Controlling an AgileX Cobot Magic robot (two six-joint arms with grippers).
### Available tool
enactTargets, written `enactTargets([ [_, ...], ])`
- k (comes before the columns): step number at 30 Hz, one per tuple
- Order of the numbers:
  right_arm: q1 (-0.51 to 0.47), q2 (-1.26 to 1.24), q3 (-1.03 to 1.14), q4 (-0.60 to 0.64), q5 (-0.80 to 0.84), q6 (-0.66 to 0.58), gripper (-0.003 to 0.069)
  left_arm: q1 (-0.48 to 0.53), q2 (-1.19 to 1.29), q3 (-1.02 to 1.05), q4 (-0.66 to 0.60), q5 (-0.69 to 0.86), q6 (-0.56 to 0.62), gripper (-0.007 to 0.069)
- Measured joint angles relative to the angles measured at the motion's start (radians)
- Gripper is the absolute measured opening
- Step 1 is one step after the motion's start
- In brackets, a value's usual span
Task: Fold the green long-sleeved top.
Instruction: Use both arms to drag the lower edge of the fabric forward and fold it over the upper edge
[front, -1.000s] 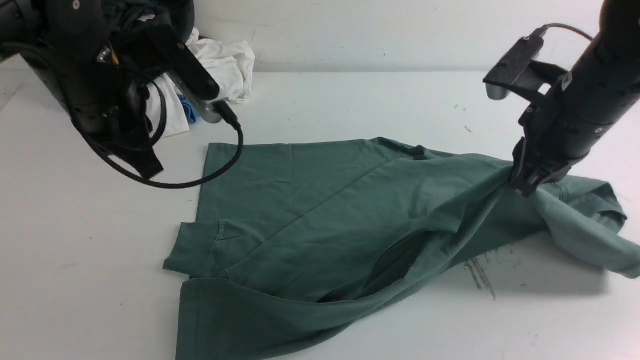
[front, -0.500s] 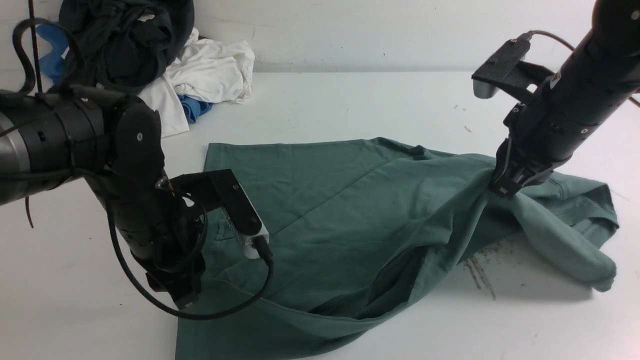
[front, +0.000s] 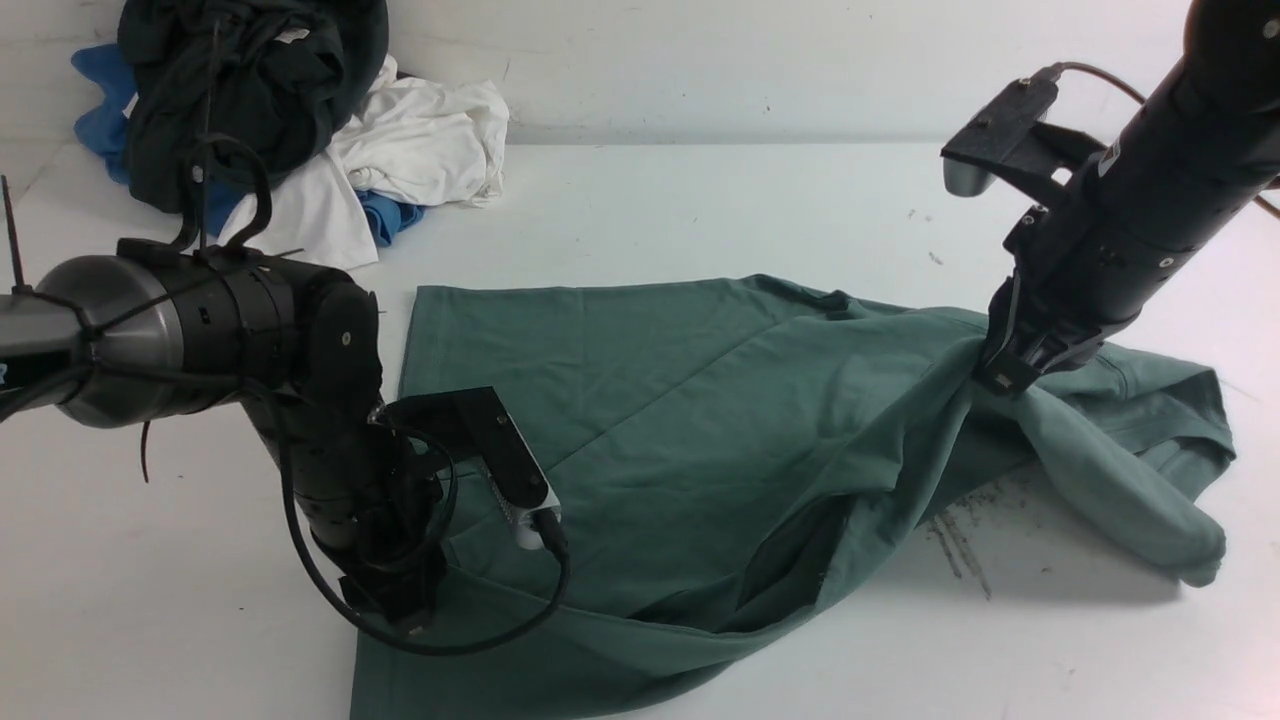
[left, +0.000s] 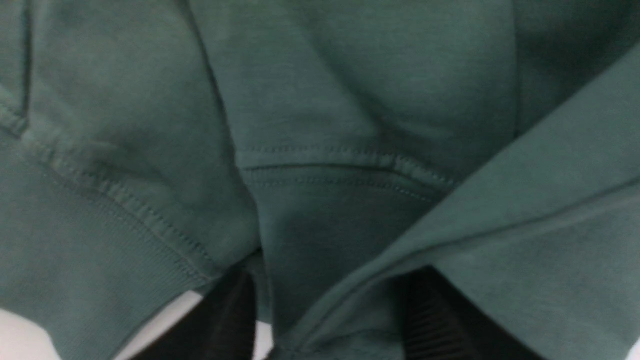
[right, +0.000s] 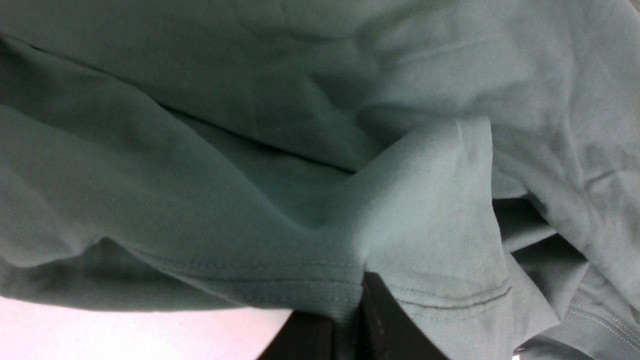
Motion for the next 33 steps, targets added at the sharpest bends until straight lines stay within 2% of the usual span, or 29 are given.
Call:
enactTargets([
  [1,0.000,0.000,0.000,0.000,0.000,0.000,0.0018,-0.001,-0.008,0.000,-0.006,0.004,0.000,0.0190],
  [2,0.000,0.000,0.000,0.000,0.000,0.000,0.0018,-0.002,-0.016,0.000,-0.010,0.007,0.000,0.0121],
  [3,0.000,0.000,0.000,0.000,0.000,0.000,0.0018,-0.002,-0.018,0.000,-0.010,0.007,0.000,0.0108],
  [4,0.000,0.000,0.000,0.000,0.000,0.000,0.0018,-0.002,-0.035,0.000,-0.012,0.017,0.000,0.0048],
  [6,0.000,0.000,0.000,0.000,0.000,0.000,0.0018,-0.002,-0.064,0.000,-0.012,0.032,0.000,0.0010],
  [10,0.000,0.000,0.000,0.000,0.000,0.000,0.0018,-0.002,-0.135,-0.009,0.022,0.064,-0.004,-0.0005],
  [16,0.000,0.000,0.000,-0.013,0.000,0.008,0.0018,0.004,-0.258,-0.108,0.200,0.146,-0.081,-0.0003],
  [20,0.000,-0.007,0.000,-0.038,0.000,0.033,0.0018,0.036,-0.274,-0.201,0.274,0.195,-0.139,0.0006],
  [27,0.000,-0.096,0.060,-0.030,-0.001,0.055,0.0018,0.106,-0.275,-0.294,0.297,0.317,-0.198,0.0006],
  [33,0.000,-0.132,0.149,-0.031,0.002,-0.009,0.0018,0.132,-0.274,-0.290,0.215,0.314,-0.199,0.0006],
])
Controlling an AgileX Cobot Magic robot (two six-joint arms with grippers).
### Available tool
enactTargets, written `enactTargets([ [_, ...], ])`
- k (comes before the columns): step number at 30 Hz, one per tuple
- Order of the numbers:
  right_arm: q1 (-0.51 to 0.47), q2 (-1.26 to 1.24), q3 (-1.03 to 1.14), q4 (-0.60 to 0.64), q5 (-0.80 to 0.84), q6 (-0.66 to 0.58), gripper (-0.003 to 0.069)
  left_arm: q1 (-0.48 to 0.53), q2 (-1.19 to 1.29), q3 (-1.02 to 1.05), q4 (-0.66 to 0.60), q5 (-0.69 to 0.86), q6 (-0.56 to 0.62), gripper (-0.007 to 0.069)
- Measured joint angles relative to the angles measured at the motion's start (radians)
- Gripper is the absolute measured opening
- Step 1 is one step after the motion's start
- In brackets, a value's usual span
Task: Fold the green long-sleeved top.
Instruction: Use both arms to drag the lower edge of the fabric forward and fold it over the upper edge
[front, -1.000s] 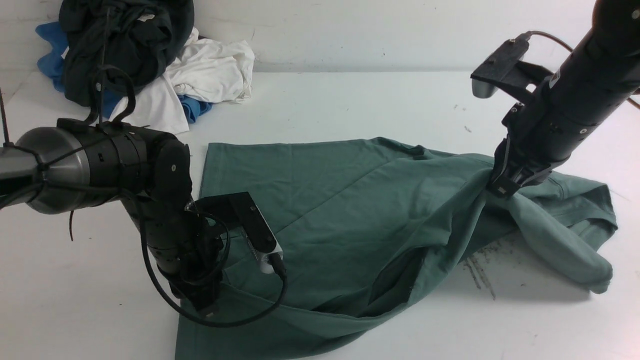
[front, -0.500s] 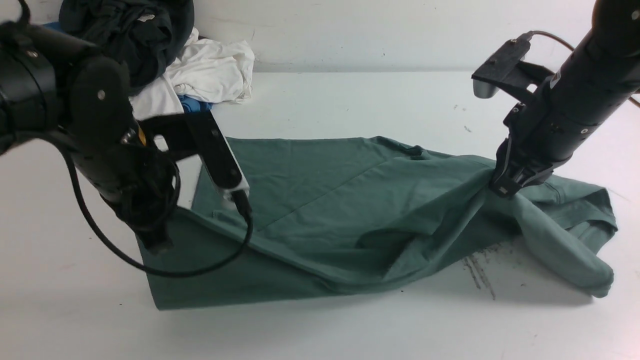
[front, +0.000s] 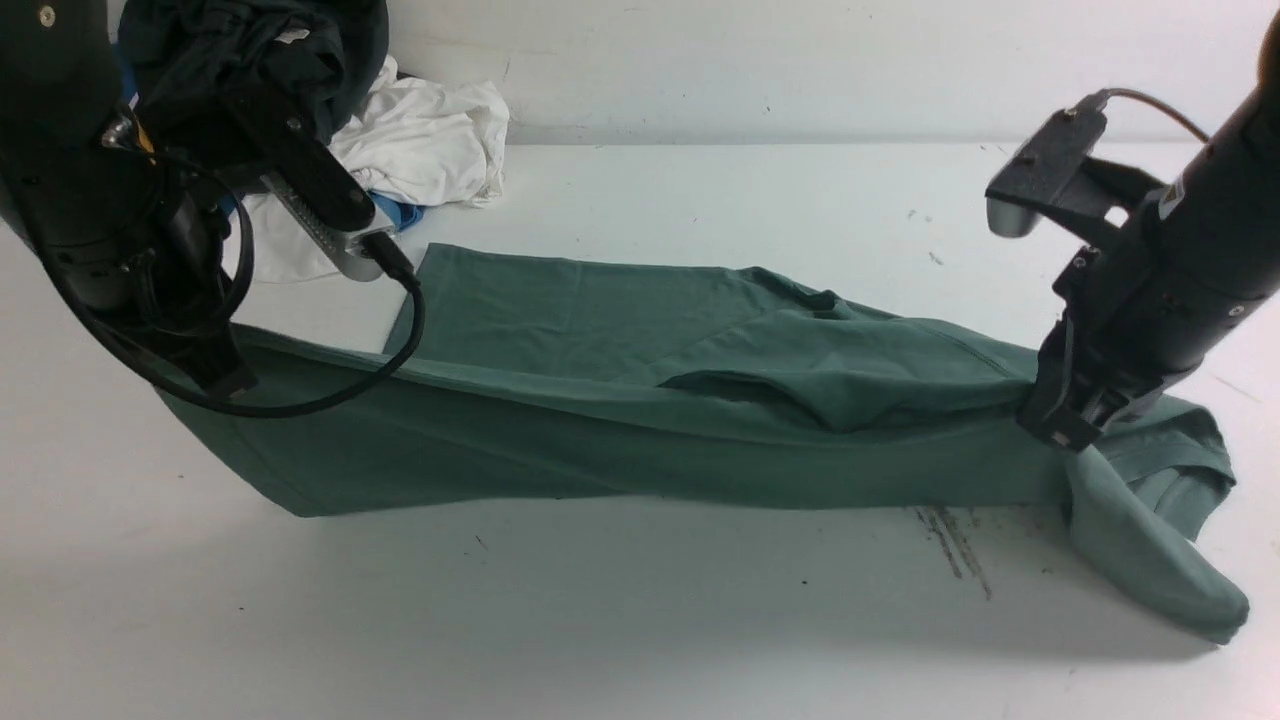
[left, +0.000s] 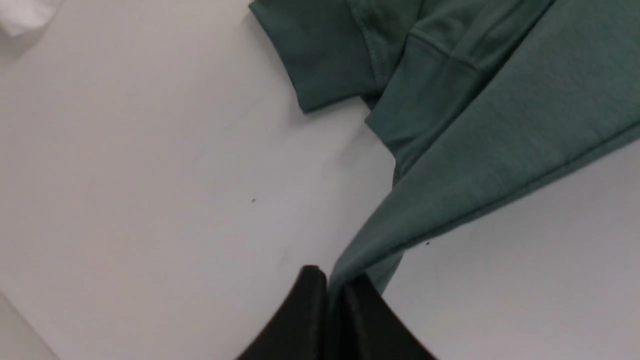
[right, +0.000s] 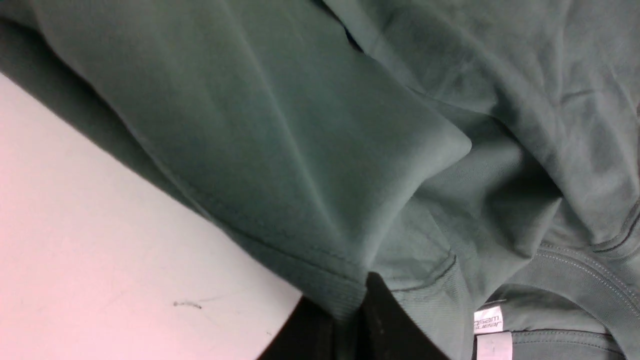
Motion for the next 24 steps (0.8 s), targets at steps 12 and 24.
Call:
enactTargets([
  [12,0.000,0.080,-0.126,-0.135,0.000,0.006,0.0017,0.027,0.155,-0.113,-0.008,-0.162,0.051,0.0013],
  [24,-0.007,0.410,-0.580,-0.143,0.006,0.005,0.0017,0.048,0.466,-0.551,-0.005,-0.162,0.051,0.0013],
])
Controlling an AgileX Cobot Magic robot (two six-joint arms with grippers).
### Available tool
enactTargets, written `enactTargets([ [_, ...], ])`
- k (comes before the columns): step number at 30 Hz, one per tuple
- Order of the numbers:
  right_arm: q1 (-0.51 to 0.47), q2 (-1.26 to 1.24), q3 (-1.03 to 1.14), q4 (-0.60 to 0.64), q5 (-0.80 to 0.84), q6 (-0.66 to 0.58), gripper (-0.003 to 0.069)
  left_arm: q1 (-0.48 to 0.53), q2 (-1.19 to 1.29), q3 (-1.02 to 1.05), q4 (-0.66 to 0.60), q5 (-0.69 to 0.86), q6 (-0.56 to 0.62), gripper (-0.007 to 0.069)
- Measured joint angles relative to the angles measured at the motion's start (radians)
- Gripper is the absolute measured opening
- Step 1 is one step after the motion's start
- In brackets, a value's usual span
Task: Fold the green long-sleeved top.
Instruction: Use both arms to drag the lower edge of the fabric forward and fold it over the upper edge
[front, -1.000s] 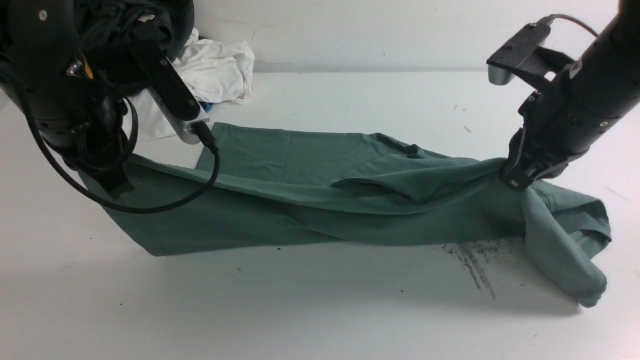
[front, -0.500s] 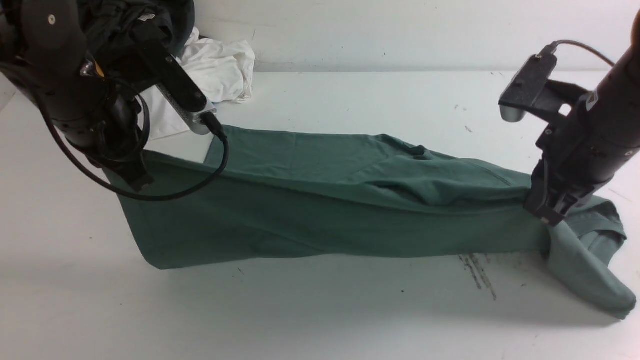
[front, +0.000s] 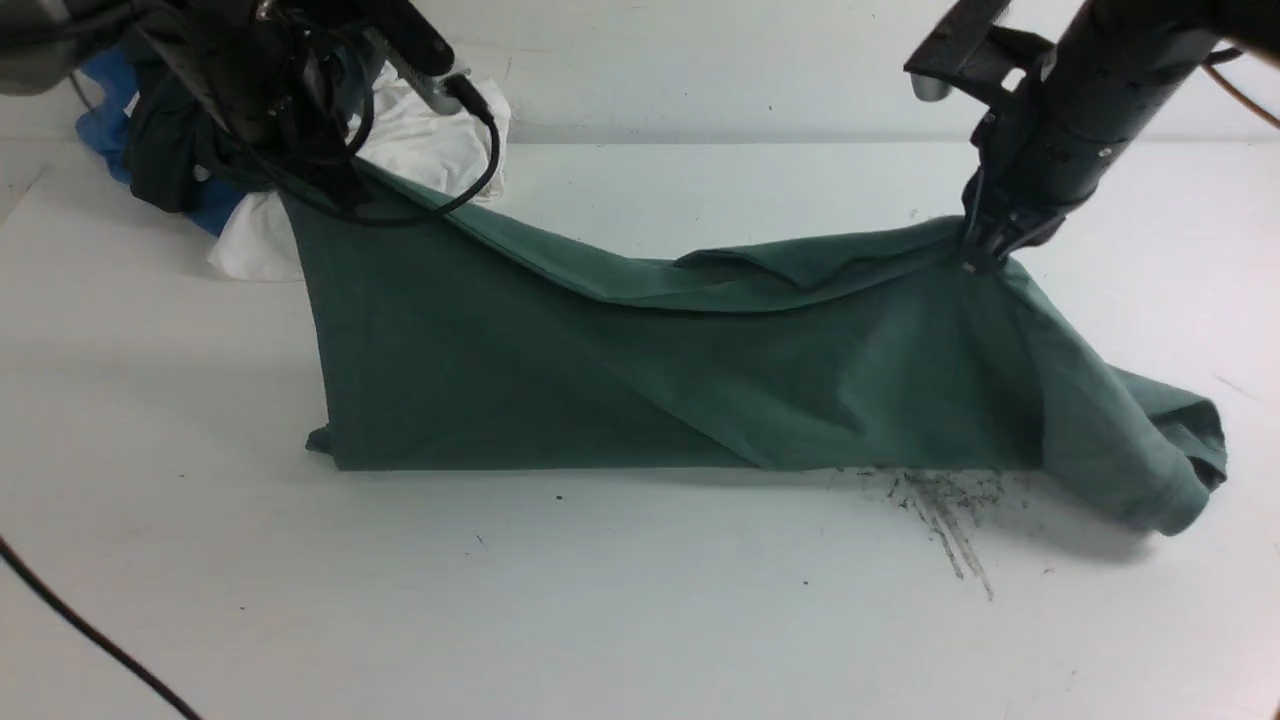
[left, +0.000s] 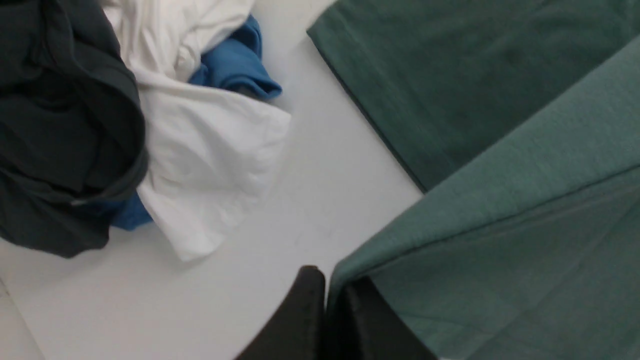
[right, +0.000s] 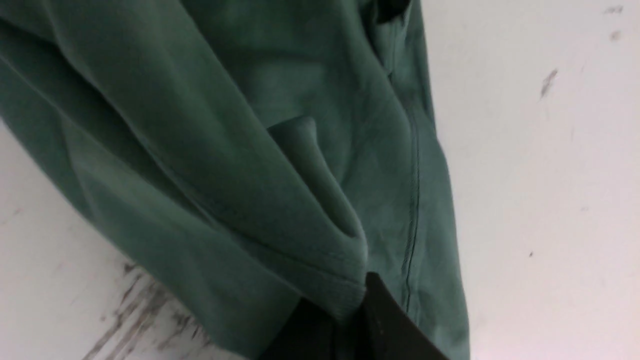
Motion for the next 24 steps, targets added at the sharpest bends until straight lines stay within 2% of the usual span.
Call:
enactTargets([
  [5,-0.037,0.085,-0.090,0.008,0.000,0.000,0.0017,0.001,0.103,-0.104,0.000,-0.003,-0.004,0.0013],
  [11,-0.098,0.152,-0.120,0.025,0.000,0.004,0.0017,0.020,0.226,-0.165,-0.035,-0.078,-0.058,0.0014],
  [24,-0.118,0.234,-0.120,0.034,-0.143,0.066,0.0017,0.028,0.360,-0.169,-0.075,-0.379,-0.149,0.0017],
])
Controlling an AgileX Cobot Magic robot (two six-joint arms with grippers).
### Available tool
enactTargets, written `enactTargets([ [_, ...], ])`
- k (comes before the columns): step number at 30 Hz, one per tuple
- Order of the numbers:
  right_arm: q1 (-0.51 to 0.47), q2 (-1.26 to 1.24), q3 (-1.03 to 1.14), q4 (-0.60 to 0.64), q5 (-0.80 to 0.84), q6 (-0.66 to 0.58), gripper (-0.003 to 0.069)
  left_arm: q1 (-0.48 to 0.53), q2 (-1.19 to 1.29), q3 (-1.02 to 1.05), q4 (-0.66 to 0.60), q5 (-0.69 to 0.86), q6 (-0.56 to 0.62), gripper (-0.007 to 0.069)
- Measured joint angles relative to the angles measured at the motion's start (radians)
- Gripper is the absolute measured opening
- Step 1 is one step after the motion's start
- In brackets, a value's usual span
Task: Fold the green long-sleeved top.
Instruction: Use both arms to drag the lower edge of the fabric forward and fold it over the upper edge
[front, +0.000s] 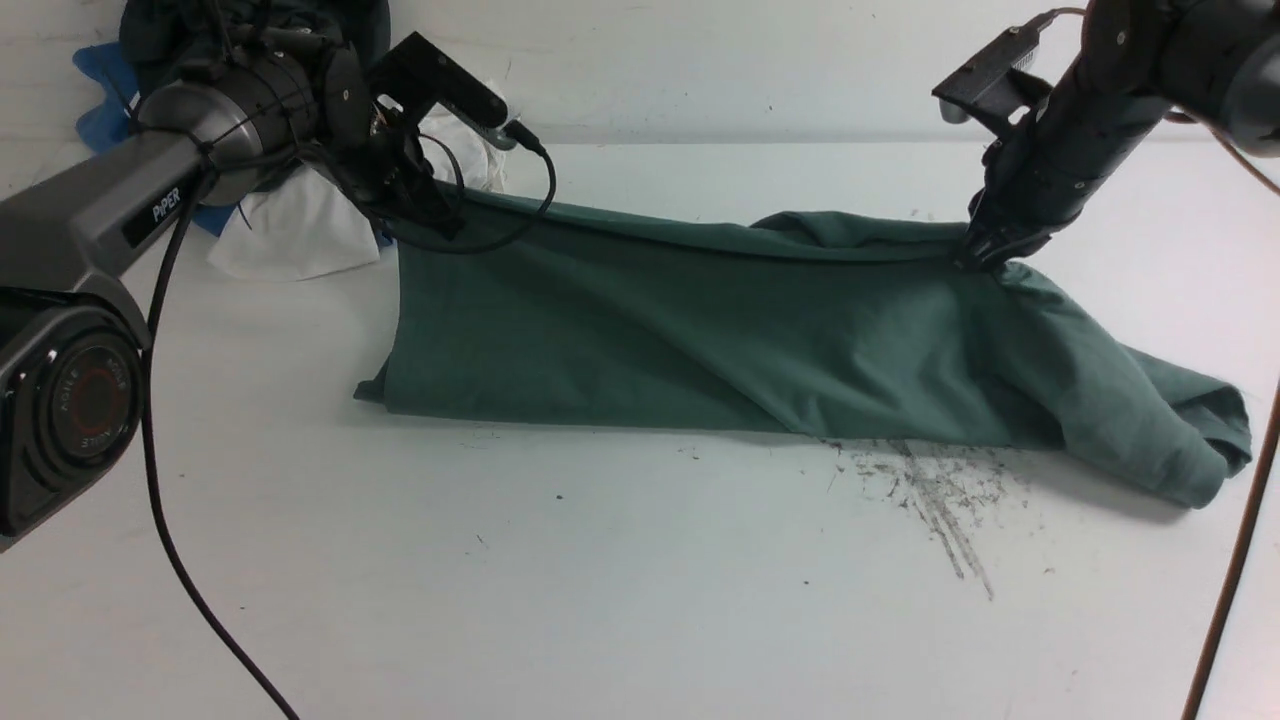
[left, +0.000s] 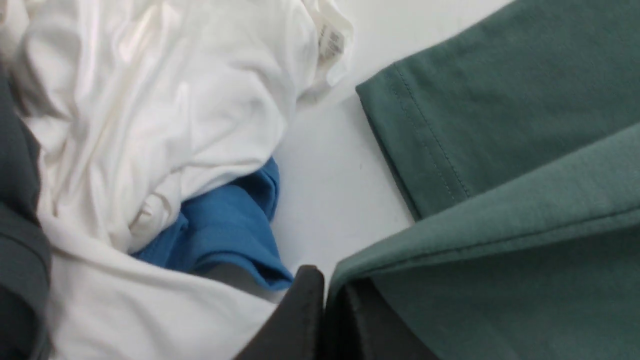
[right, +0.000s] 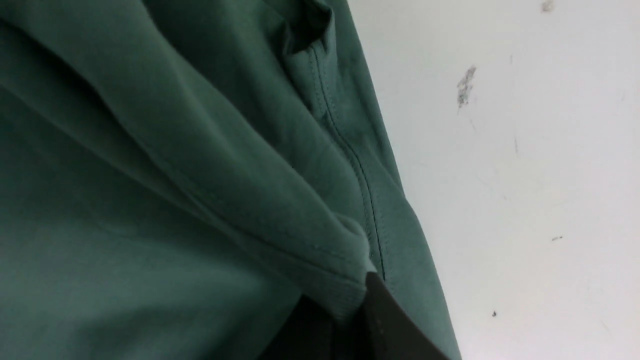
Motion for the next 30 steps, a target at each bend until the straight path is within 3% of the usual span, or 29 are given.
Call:
enactTargets([
  [5,-0.005,0.037,-0.002,-0.008,-0.051,0.040,0.0017,0.000,0.023,0.000,-0.001,-0.064,-0.047,0.0066],
  [12,-0.009,0.067,-0.003,-0.012,-0.089,0.075,0.0047,0.000,0.036,0.000,0.002,-0.067,-0.083,0.0305],
  [14,-0.011,0.069,-0.005,-0.026,-0.099,0.110,0.0104,-0.002,0.019,0.000,0.002,0.002,-0.130,0.0388],
  [15,-0.011,0.069,-0.005,-0.026,-0.099,0.110,0.0111,-0.002,0.016,0.000,0.002,0.010,-0.136,0.0393],
  [17,-0.012,0.073,-0.024,-0.076,-0.100,0.189,0.0231,-0.015,-0.028,0.000,0.006,0.144,-0.226,0.0437],
  [21,-0.012,0.074,-0.070,-0.170,-0.075,0.338,0.0366,-0.052,-0.071,-0.007,0.007,0.285,-0.260,0.0423],
  [23,-0.012,0.072,-0.122,-0.224,0.011,0.429,0.0441,-0.090,-0.079,-0.008,0.006,0.363,-0.233,0.0360],
  [26,-0.012,0.058,-0.141,-0.235,0.095,0.458,0.0473,-0.117,-0.067,0.003,0.003,0.407,-0.191,0.0279],
  [30,-0.014,0.006,-0.110,-0.149,0.128,0.456,0.0486,-0.130,-0.013,0.018,-0.002,0.422,-0.161,0.0113],
])
